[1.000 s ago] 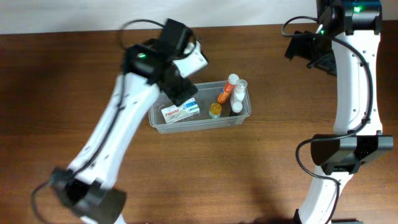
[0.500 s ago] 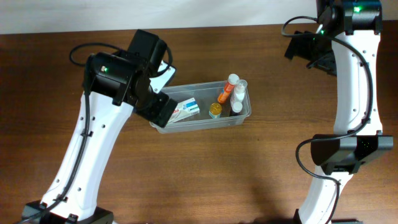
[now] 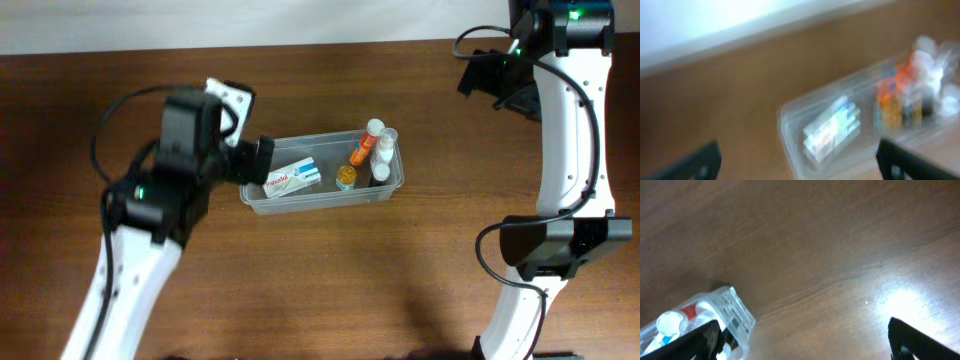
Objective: Pack container
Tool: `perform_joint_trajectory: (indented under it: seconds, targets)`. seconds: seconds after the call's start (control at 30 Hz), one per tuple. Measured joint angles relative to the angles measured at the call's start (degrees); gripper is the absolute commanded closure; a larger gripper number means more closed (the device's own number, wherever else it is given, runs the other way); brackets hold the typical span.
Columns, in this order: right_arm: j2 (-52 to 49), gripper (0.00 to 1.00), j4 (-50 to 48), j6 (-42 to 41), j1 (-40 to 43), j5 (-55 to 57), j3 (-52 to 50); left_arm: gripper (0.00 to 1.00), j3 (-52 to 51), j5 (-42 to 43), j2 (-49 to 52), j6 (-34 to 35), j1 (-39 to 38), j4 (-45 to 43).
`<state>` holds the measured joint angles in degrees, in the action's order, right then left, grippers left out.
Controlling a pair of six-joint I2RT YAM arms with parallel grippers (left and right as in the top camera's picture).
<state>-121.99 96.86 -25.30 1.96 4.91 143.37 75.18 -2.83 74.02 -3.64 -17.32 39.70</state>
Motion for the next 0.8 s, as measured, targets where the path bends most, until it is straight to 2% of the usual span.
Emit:
perform_joint_trajectory:
  seconds: [0.07,0.2,0.33,0.43,0.6,0.67,0.8]
  targets:
    - [-0.02,0.01,0.11,-0.02,0.00,-0.02,0.00,0.01,-10.23,0.39,-5.62,-0.02,0.00,-12.68]
    - [0.00,0.02,0.09,0.00,0.00,-0.04,0.00,0.01,-29.66,0.81,-16.85,-0.22,0.00,-31.89]
    - [-0.02,0.02,0.11,-0.04,0.00,-0.02,0.00,0.01,-49.33,0.94,-30.01,-0.24,0.26,-46.07]
    - [-0.02,0.02,0.13,0.00,0.00,-0.04,0.00,0.01,-58.80,1.38,-38.01,-0.22,1.44,-50.80]
    - [-0.02,0.02,0.04,0.02,0.00,-0.04,0.00,0.01,-71.76,4.63,-51.30,-0.24,7.41,-52.41]
    - [-0.02,0.02,0.13,-0.02,0.00,-0.04,0.00,0.01,-73.05,5.97,-53.72,-0.24,9.27,-52.09]
    - [-0.02,0.01,0.11,-0.04,0.00,-0.02,0.00,0.01,-73.90,8.00,-59.39,-0.24,13.66,-44.89]
